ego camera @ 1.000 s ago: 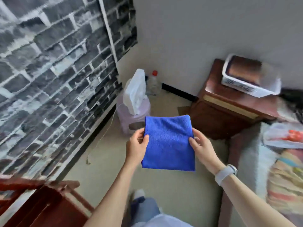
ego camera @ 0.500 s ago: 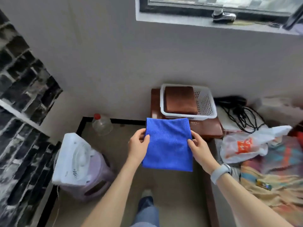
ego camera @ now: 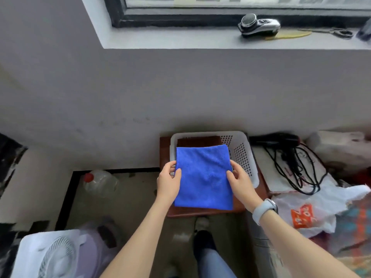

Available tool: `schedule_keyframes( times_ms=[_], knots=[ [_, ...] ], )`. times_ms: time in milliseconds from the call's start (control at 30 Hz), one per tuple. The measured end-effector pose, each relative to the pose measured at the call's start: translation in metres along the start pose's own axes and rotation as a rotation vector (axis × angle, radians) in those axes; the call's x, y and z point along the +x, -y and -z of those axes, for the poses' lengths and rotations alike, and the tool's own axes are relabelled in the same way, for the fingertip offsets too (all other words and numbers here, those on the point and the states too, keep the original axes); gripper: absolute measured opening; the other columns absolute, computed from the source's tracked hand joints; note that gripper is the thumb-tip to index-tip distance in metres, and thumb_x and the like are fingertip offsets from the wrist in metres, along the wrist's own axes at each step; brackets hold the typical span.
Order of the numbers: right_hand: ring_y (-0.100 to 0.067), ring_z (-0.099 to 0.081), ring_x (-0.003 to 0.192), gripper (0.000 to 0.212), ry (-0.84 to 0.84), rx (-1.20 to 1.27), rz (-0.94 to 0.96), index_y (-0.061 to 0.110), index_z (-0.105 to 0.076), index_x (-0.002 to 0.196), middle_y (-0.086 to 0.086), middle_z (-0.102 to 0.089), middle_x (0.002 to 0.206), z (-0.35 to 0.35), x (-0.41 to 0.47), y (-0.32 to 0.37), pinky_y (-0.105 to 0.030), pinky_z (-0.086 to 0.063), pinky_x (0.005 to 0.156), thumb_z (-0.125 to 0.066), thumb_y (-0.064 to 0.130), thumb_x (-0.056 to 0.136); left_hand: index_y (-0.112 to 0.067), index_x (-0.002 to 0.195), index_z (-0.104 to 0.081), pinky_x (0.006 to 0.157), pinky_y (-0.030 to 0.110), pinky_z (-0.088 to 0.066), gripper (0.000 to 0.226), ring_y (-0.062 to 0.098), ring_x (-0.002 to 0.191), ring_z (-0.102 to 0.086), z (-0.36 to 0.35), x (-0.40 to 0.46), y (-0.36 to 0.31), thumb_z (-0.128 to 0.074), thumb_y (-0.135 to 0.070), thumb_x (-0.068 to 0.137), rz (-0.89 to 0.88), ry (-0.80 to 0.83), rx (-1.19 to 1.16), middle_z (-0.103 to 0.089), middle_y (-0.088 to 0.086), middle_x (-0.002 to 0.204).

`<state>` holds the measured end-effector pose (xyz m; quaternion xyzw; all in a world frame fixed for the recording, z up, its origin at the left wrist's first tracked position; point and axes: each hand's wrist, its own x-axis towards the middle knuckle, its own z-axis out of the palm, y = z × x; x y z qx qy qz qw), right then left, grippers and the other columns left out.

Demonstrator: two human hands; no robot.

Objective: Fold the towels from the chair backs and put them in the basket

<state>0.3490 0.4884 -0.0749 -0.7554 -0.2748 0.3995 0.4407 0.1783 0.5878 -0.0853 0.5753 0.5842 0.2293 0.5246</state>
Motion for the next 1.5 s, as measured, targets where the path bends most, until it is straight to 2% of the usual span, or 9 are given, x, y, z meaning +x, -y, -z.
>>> schedule_keyframes(
  times_ms=[233, 400, 533, 633, 800, 1067, 1200, 1367, 1500],
  knots=[
    [-0.011, -0.053, 0.115, 0.037, 0.103, -0.094, -0.027, 0.025, -0.041, 0.132, 0.007, -0.054, 0.126, 0.001, 0.085, -0.010, -0.038, -0.046, 0.098, -0.040, 0.018, 0.096, -0.018, 0.124, -0.051, 0.079, 0.027, -0.045, 0.031, 0.014, 0.100, -0.055, -0.038, 0.060, 0.004, -0.047, -0.020, 0.094, 0.087, -0.091, 0.015, -0.056, -0.001, 0.113],
    [-0.024, -0.050, 0.118, 0.046, 0.050, -0.379, -0.138, 0.017, -0.036, 0.137, -0.007, -0.049, 0.134, 0.001, 0.102, -0.018, -0.040, -0.044, 0.100, -0.043, 0.012, 0.092, -0.016, 0.133, -0.042, 0.088, 0.031, -0.044, 0.039, 0.021, 0.115, -0.050, -0.052, 0.073, 0.014, -0.046, -0.019, 0.094, 0.132, -0.059, 0.249, -0.051, 0.006, 0.130],
    [-0.037, -0.051, 0.117, 0.057, -0.139, -0.862, 0.371, 0.005, -0.047, 0.129, -0.019, -0.053, 0.125, -0.010, 0.088, -0.014, -0.050, -0.042, 0.101, -0.059, -0.004, 0.074, -0.008, 0.136, -0.039, 0.102, 0.042, -0.037, 0.053, 0.030, 0.131, -0.036, -0.060, 0.065, 0.009, -0.056, -0.011, 0.087, -0.195, -0.205, 0.679, -0.041, 0.012, 0.142],
    [-0.041, -0.047, 0.123, 0.059, 0.011, -1.072, 0.638, 0.001, -0.050, 0.127, -0.024, -0.051, 0.131, -0.029, 0.089, -0.020, -0.056, -0.030, 0.102, -0.063, -0.001, 0.070, -0.004, 0.140, -0.028, 0.112, 0.046, -0.018, 0.056, 0.033, 0.139, -0.021, -0.072, 0.070, 0.015, -0.052, -0.013, 0.090, -0.409, -0.019, 0.819, -0.029, 0.016, 0.149],
    [-0.031, -0.022, 0.139, 0.054, 0.099, -1.107, 0.440, 0.007, -0.031, 0.140, -0.020, -0.029, 0.148, -0.034, 0.124, -0.043, -0.047, -0.016, 0.112, -0.038, 0.029, 0.091, -0.017, 0.138, 0.010, 0.112, 0.033, 0.011, 0.056, 0.020, 0.136, 0.020, -0.086, 0.107, 0.037, -0.026, -0.030, 0.098, -0.351, 0.110, 0.916, 0.010, 0.006, 0.151],
    [-0.019, 0.004, 0.140, 0.055, 0.116, -0.985, 0.390, 0.025, -0.001, 0.141, -0.003, 0.004, 0.149, -0.039, 0.148, -0.070, -0.042, -0.004, 0.115, -0.021, 0.038, 0.092, -0.016, 0.141, -0.001, 0.112, 0.045, -0.004, 0.057, 0.027, 0.139, 0.002, -0.098, 0.128, 0.052, -0.019, -0.036, 0.091, -0.408, 0.080, 0.929, -0.010, 0.015, 0.153],
    [-0.017, 0.011, 0.140, 0.056, 0.153, -0.999, 0.363, 0.026, 0.004, 0.142, -0.002, 0.011, 0.151, -0.038, 0.148, -0.063, -0.039, 0.002, 0.116, -0.019, 0.039, 0.093, -0.019, 0.140, 0.010, 0.115, 0.042, 0.003, 0.058, 0.023, 0.138, 0.015, -0.095, 0.130, 0.047, -0.023, -0.035, 0.095, -0.385, 0.130, 0.987, 0.002, 0.012, 0.155],
    [-0.018, 0.003, 0.145, 0.055, 0.232, -0.979, 0.272, 0.022, -0.015, 0.146, -0.005, -0.002, 0.157, -0.029, 0.139, -0.033, -0.037, -0.003, 0.118, -0.033, 0.029, 0.095, -0.019, 0.147, 0.003, 0.115, 0.044, 0.003, 0.059, 0.021, 0.144, 0.008, -0.082, 0.124, 0.015, -0.024, -0.037, 0.097, -0.294, 0.246, 1.071, 0.005, 0.006, 0.157],
    [-0.022, -0.026, 0.138, 0.041, 0.249, -0.866, 0.226, 0.012, -0.042, 0.136, -0.008, -0.033, 0.148, -0.014, 0.142, 0.012, -0.032, -0.025, 0.112, -0.036, 0.019, 0.095, -0.016, 0.143, -0.026, 0.112, 0.044, -0.018, 0.048, 0.023, 0.140, -0.019, -0.061, 0.125, -0.031, -0.031, -0.025, 0.096, -0.273, 0.270, 1.023, -0.022, 0.008, 0.153]
  ],
)
